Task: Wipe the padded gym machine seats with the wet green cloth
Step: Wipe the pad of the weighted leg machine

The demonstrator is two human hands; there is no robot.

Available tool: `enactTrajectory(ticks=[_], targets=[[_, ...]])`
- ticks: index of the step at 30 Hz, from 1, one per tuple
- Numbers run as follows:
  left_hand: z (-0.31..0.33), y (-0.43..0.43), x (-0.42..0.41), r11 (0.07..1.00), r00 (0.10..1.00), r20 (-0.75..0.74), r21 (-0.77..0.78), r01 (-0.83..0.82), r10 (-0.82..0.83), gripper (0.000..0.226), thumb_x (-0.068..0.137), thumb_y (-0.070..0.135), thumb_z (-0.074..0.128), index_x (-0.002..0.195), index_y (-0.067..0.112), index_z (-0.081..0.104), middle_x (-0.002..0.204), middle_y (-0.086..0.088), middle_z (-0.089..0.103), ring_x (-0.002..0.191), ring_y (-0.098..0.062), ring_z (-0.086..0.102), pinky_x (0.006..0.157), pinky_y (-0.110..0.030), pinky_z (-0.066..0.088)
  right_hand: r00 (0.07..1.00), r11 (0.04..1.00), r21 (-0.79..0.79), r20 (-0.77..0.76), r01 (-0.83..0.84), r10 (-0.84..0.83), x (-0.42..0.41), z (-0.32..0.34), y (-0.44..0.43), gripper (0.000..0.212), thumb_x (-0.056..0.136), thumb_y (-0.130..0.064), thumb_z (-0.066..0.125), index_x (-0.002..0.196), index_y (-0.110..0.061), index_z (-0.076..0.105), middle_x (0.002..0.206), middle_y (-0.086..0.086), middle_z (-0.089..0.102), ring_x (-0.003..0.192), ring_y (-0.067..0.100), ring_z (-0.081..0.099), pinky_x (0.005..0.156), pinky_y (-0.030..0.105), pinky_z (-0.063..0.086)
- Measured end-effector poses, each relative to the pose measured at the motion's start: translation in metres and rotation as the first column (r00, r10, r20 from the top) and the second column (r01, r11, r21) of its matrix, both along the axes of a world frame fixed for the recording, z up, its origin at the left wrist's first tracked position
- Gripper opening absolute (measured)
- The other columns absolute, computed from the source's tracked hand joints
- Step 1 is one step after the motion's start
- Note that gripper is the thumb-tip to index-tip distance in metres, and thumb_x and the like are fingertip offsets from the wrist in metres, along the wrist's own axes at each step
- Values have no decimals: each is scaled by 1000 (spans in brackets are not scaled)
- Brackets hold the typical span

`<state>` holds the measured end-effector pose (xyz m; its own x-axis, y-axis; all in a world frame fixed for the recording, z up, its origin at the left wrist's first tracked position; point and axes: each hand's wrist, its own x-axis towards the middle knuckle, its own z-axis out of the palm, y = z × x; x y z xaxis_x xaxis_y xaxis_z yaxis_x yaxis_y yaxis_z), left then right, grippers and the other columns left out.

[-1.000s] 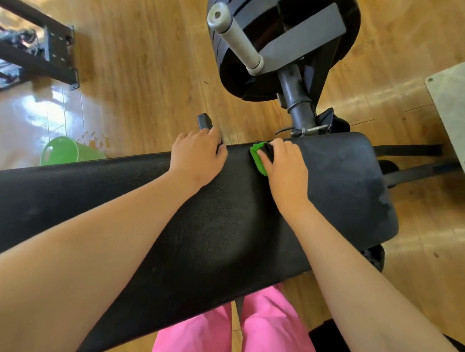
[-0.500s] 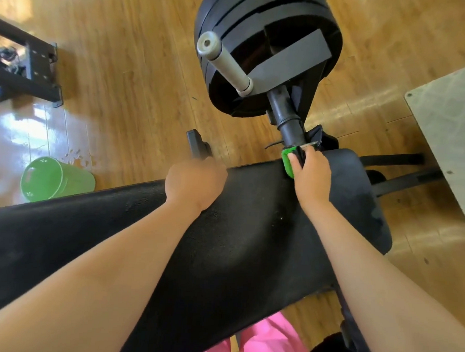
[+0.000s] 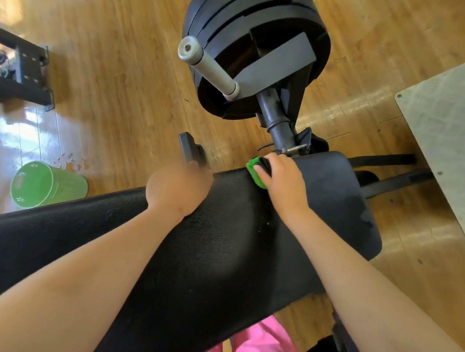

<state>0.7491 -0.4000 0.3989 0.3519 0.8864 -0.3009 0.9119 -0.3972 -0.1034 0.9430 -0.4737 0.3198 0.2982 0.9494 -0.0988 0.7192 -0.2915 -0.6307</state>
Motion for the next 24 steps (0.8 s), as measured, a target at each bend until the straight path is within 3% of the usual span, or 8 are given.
enactTrajectory(ticks=[4,8,12,17,20,24], targets=[[1,0,0,1000,1000,6,-5,-7,7,47,97,52,29,83,16,56,58,0,54,50,-17,51,44,-25,37,981,980,-117,132,158,-143,56,-21,-2,33,98,-36,51,109,-5,56,96,11,58,91,27,55,63,32,36],[0,0,0,1000,1000,3,-2,-23,23,47,97,53,30,83,17,57,57,0,54,50,-18,52,45,-25,40,959,953,-210,225,220,-172,77,-33,-4,35,99,-36,49,110,-3,55,97,16,59,92,31,54,62,33,35],[1,-1,2,1000,1000,-6,3,-21,21,47,97,53,30,84,17,57,57,1,53,49,-17,50,44,-25,37,966,958,-139,105,249,-236,43,-19,-17,30,98,-34,51,108,-6,56,94,12,57,89,26,54,66,33,42],[1,-1,2,1000,1000,-6,8,-20,20,47,97,53,30,84,17,58,57,0,53,49,-17,50,44,-24,36,984,985,-37,-54,167,-169,-19,5,-50,28,93,-30,60,113,-10,60,96,9,57,90,23,51,71,33,43],[1,-1,2,1000,1000,-10,12,-15,15,48,97,53,31,84,16,58,57,0,53,49,-16,49,43,-24,33,993,994,5,-42,112,-112,-25,3,-57,30,90,-28,65,114,-9,62,95,9,58,88,24,52,67,32,43],[2,-2,3,1000,1000,-26,18,-13,13,47,97,54,30,86,17,58,57,2,51,48,-14,46,43,-24,28,996,998,60,82,35,-40,-6,-8,-53,29,87,-26,69,108,-8,63,90,10,59,85,26,56,64,36,50]])
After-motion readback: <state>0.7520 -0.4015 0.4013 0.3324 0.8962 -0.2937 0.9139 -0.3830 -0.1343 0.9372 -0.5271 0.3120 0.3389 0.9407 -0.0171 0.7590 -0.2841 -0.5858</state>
